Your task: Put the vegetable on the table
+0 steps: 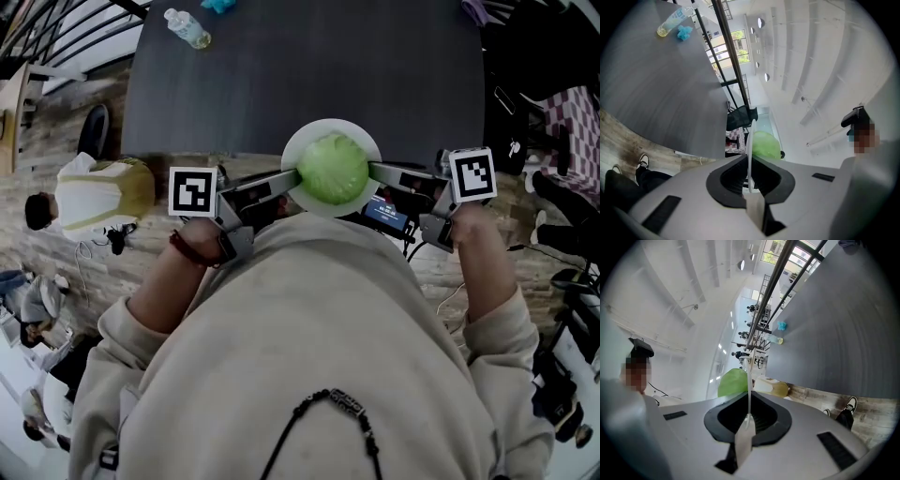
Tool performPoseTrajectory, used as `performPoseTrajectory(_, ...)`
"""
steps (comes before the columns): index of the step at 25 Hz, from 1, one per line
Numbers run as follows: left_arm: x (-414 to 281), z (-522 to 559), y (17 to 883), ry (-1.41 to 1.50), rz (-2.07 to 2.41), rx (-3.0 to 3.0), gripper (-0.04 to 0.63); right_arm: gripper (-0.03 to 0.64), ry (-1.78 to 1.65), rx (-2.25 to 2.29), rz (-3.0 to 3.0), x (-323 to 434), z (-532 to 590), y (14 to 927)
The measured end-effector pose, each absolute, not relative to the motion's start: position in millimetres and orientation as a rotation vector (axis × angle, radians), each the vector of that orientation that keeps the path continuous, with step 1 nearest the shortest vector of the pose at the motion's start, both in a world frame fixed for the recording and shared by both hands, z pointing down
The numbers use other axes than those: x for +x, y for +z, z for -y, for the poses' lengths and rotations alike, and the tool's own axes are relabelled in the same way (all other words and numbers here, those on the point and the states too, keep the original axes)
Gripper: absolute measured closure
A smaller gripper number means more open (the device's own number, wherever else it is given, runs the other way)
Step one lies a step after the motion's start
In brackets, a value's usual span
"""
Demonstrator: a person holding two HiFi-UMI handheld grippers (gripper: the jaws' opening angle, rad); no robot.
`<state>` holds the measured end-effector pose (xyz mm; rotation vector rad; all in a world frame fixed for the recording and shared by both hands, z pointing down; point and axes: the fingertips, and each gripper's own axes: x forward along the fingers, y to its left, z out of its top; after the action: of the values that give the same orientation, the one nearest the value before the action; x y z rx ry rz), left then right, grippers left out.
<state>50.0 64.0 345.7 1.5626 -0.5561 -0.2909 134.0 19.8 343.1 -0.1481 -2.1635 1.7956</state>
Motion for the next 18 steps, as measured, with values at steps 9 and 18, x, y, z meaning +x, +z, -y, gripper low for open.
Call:
performPoseTrajectory(9, 61, -52, 365, -0.212, 0.532, 1.534, 0.572, 0.592, 1.849, -0.104, 2.146, 147, -11, 360)
performPoseTrajectory(18, 54, -10, 370, -0.156, 0.439, 1.591, 0.578, 0.591, 1.83, 0.09, 2.22, 141, 18, 354)
